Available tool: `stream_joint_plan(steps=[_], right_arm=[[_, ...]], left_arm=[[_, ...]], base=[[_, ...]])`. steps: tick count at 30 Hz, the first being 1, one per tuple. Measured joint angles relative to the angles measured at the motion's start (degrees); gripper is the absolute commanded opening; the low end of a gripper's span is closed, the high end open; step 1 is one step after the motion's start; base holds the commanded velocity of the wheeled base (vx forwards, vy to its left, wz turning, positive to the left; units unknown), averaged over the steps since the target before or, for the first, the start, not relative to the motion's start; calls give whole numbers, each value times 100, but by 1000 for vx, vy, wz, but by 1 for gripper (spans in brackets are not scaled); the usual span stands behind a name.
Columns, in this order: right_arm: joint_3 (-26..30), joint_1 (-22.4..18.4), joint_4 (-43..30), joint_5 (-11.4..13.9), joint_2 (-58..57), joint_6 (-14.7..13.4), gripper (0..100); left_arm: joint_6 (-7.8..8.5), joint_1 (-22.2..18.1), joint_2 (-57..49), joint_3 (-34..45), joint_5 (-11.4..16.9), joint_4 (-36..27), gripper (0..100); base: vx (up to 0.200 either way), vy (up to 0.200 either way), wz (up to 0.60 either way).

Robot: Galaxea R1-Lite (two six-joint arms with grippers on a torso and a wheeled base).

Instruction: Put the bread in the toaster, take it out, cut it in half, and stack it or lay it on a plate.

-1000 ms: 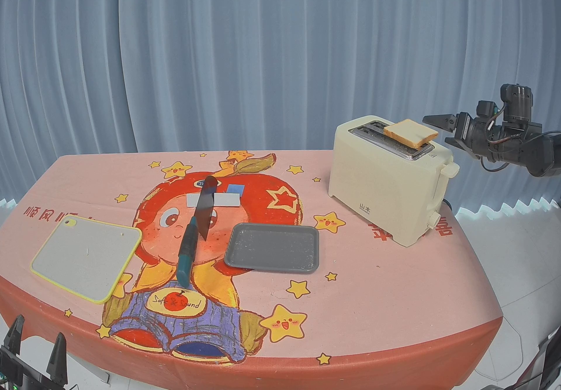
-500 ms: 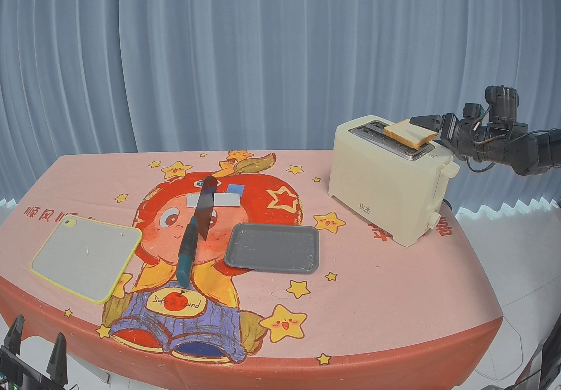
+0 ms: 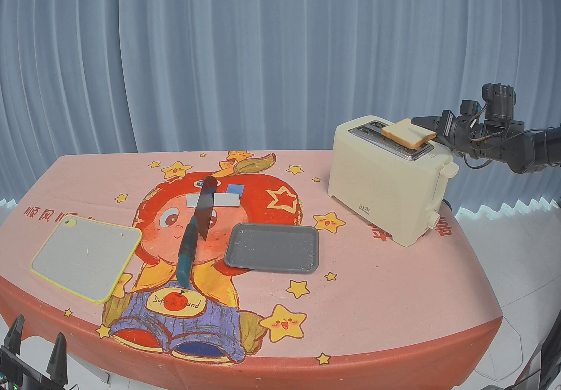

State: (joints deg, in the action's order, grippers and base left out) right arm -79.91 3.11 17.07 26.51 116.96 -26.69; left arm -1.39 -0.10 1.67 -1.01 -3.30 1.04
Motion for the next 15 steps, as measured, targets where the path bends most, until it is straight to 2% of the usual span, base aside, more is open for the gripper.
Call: stream_joint_plan(steps=[15], right_arm=[[28,17,-16,-22,-15,-22,0]], left_arm=[[0,2,0,0,0,0,100]], base=[[0,0,0]])
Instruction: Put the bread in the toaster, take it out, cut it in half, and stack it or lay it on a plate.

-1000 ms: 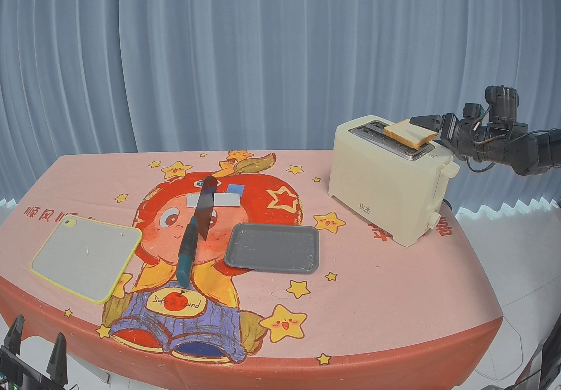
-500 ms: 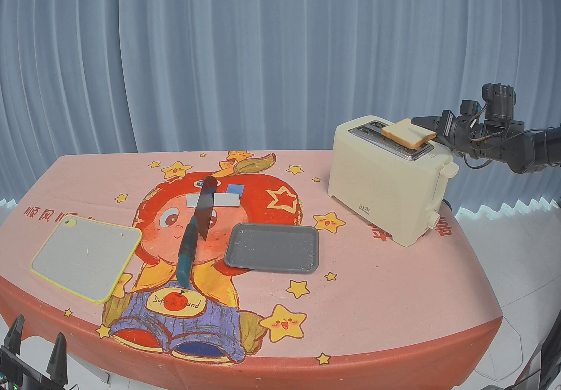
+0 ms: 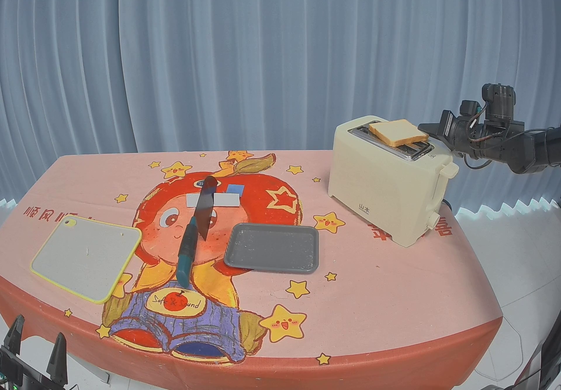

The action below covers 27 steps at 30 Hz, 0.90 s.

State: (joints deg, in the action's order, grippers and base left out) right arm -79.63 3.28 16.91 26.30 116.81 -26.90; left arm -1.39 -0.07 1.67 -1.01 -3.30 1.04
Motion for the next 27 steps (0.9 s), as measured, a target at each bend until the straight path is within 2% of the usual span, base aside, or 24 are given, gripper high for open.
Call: stream_joint_plan(steps=[9,10,13,18,25,27], right_arm=[[144,22,-52,-35,-269,-16,0],[171,44,-49,-60,-339,-13,100],[229,105,-40,-293,-518,2,100],[249,184,-16,-859,-631,102,100],[394,223,-22,-925,-640,222,100],[438,243,-20,-941,-640,356,100]], left_arm=[[0,-2,0,0,-2,0,100],[0,-2,0,0,0,0,100],[0,-2,0,0,0,0,100],[0,-2,0,0,0,0,100],[0,-2,0,0,0,0,100],[0,-2,0,0,0,0,100]], base=[[0,0,0],[0,0,0],[0,0,0],[0,0,0],[0,0,0],[0,0,0]])
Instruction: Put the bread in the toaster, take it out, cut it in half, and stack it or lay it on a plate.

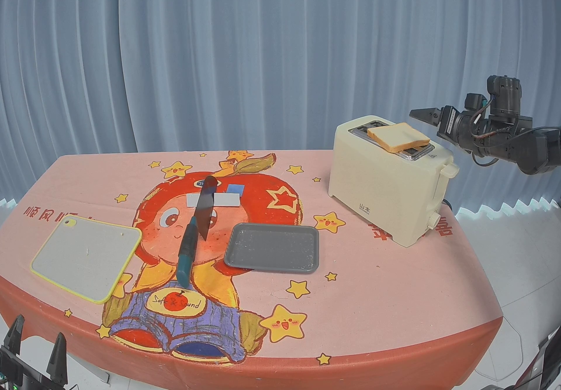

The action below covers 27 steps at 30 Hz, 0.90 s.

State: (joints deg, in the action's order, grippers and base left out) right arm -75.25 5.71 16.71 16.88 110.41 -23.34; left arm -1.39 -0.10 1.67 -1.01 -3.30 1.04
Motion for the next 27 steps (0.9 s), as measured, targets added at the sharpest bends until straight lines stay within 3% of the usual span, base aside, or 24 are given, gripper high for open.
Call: stream_joint_plan(steps=[4,12,13,17,27], right_arm=[[117,57,1,-101,1,424,100],[146,208,6,-336,12,751,100],[144,217,4,-375,26,827,0],[116,239,0,-490,76,917,0],[10,284,-167,-503,152,1022,0]], left_arm=[[0,2,0,0,0,0,100],[0,5,0,0,0,0,100],[0,5,0,0,-2,0,100],[0,0,0,0,0,0,100],[0,0,0,0,-2,0,100]], base=[[0,0,0],[0,0,0],[0,0,0],[0,0,0],[0,0,0]])
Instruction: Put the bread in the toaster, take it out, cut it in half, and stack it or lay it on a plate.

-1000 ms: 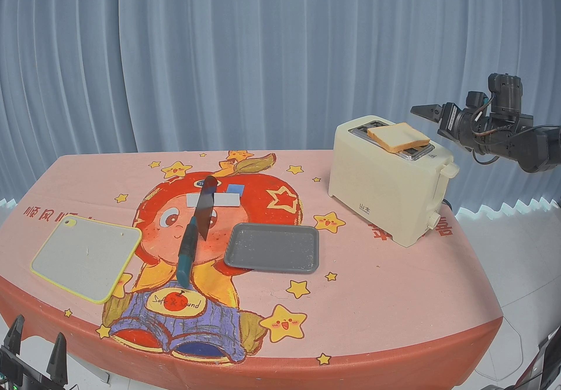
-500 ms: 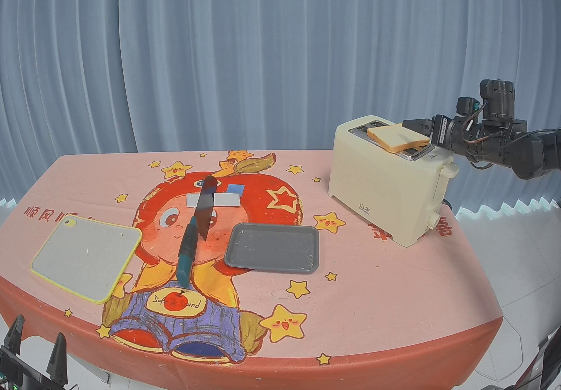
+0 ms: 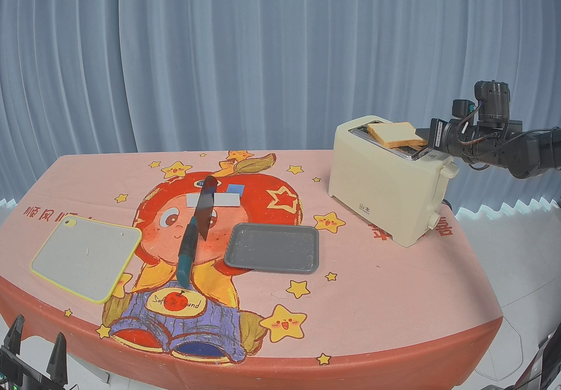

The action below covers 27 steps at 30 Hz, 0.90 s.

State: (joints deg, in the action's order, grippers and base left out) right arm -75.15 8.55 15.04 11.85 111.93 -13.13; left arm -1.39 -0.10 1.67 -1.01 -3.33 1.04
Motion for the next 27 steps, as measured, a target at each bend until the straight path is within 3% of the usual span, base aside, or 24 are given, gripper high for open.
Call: stream_joint_plan(steps=[11,27], right_arm=[[-315,32,-276,0,-173,-55,0],[-235,52,-191,-37,-560,2,0]], left_arm=[[0,0,0,0,0,0,100],[0,5,0,0,2,0,100]], base=[[0,0,0],[0,0,0]])
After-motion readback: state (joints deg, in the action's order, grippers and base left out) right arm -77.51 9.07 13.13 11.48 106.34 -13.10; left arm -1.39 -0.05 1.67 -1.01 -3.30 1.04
